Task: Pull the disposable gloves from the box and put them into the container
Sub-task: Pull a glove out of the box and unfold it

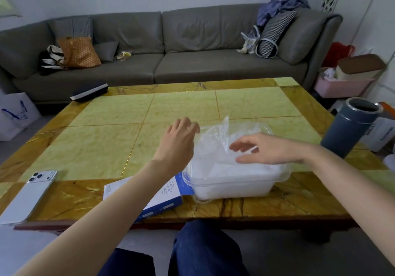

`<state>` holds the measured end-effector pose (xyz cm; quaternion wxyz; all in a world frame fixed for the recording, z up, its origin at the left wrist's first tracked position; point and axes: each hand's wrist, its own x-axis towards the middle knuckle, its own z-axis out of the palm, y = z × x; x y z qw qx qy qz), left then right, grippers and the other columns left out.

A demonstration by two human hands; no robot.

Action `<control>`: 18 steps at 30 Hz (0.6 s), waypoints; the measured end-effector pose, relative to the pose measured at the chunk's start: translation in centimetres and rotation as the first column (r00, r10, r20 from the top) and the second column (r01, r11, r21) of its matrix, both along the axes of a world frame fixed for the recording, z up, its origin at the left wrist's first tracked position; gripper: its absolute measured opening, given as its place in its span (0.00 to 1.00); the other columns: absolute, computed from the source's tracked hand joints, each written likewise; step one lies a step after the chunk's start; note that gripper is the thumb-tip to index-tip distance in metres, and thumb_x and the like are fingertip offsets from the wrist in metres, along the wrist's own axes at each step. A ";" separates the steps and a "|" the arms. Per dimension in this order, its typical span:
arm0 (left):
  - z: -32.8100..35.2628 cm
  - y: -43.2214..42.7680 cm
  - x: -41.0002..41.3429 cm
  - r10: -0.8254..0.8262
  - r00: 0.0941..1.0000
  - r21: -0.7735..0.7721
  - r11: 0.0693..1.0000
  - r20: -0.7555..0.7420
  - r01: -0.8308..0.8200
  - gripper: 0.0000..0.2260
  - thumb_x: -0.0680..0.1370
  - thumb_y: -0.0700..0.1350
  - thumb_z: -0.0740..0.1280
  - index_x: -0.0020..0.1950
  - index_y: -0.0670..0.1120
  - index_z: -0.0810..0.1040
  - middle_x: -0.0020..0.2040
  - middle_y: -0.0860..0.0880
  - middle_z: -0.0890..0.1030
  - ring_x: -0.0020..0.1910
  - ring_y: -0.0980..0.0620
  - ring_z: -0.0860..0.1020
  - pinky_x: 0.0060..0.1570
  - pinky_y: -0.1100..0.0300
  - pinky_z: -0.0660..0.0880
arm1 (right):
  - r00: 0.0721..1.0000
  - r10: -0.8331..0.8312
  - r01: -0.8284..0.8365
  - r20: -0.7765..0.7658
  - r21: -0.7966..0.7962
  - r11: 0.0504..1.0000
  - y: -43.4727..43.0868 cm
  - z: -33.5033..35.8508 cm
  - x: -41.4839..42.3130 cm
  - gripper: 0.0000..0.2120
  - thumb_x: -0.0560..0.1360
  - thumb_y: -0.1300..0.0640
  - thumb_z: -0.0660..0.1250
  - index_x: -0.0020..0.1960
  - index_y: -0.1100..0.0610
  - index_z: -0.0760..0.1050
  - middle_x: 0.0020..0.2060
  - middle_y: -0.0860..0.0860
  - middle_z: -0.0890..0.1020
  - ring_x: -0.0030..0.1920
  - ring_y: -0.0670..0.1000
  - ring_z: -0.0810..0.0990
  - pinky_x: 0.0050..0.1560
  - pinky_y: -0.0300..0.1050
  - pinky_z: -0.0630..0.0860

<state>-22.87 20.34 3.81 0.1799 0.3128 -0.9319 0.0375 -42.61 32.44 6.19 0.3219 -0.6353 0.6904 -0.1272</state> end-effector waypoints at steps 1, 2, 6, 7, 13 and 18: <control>0.3 0.4 -0.7 -0.011 0.998 0.057 0.998 -0.065 0.014 0.17 0.78 0.33 0.56 0.64 0.46 0.70 0.62 0.49 0.69 0.56 0.51 0.70 0.55 0.61 0.69 | 0.997 -0.061 0.066 0.048 -0.106 0.992 -0.3 0.1 -0.1 0.18 0.76 0.50 0.66 0.64 0.49 0.72 0.57 0.41 0.76 0.57 0.40 0.75 0.62 0.38 0.71; 0.3 0.8 -1.6 -0.025 0.995 0.126 0.991 -0.097 0.038 0.17 0.78 0.33 0.55 0.64 0.45 0.70 0.61 0.48 0.70 0.53 0.51 0.72 0.50 0.60 0.72 | 0.990 -0.122 0.134 0.065 -0.218 0.967 -0.6 -0.2 0.0 0.15 0.76 0.52 0.67 0.62 0.51 0.74 0.55 0.42 0.78 0.55 0.41 0.76 0.60 0.39 0.73; -1.7 1.1 -5.0 -0.113 0.987 0.366 0.929 0.115 0.064 0.15 0.81 0.38 0.55 0.66 0.46 0.69 0.64 0.47 0.69 0.59 0.45 0.72 0.50 0.53 0.72 | 0.979 -0.131 0.091 -0.159 -0.232 0.968 -1.9 -3.4 0.3 0.13 0.76 0.55 0.67 0.60 0.52 0.76 0.58 0.46 0.79 0.58 0.45 0.76 0.62 0.43 0.72; -2.5 0.9 -5.6 -0.151 0.963 0.400 0.915 0.223 0.051 0.15 0.81 0.40 0.56 0.68 0.47 0.67 0.66 0.46 0.67 0.63 0.45 0.70 0.55 0.52 0.71 | 0.971 -0.093 0.057 -0.221 -0.167 0.984 -2.1 -4.3 0.3 0.14 0.75 0.53 0.68 0.61 0.50 0.75 0.60 0.46 0.77 0.61 0.47 0.74 0.62 0.44 0.70; -6.0 -0.4 -6.8 -0.196 0.782 0.408 0.910 0.592 -0.081 0.24 0.80 0.48 0.60 0.75 0.49 0.58 0.74 0.45 0.59 0.70 0.41 0.63 0.63 0.48 0.66 | 0.882 0.061 -0.039 -0.467 0.057 0.998 -3.7 -7.1 -1.0 0.26 0.76 0.68 0.57 0.70 0.47 0.66 0.68 0.50 0.68 0.69 0.52 0.63 0.60 0.46 0.66; -7.0 -0.9 -7.2 -0.191 0.725 0.394 0.911 0.661 -0.119 0.29 0.78 0.42 0.63 0.76 0.49 0.55 0.76 0.46 0.56 0.67 0.41 0.68 0.59 0.51 0.68 | 0.858 0.119 -0.054 -0.499 0.143 0.988 -4.6 -7.9 -1.9 0.30 0.75 0.66 0.61 0.74 0.49 0.61 0.72 0.50 0.62 0.72 0.53 0.60 0.66 0.46 0.63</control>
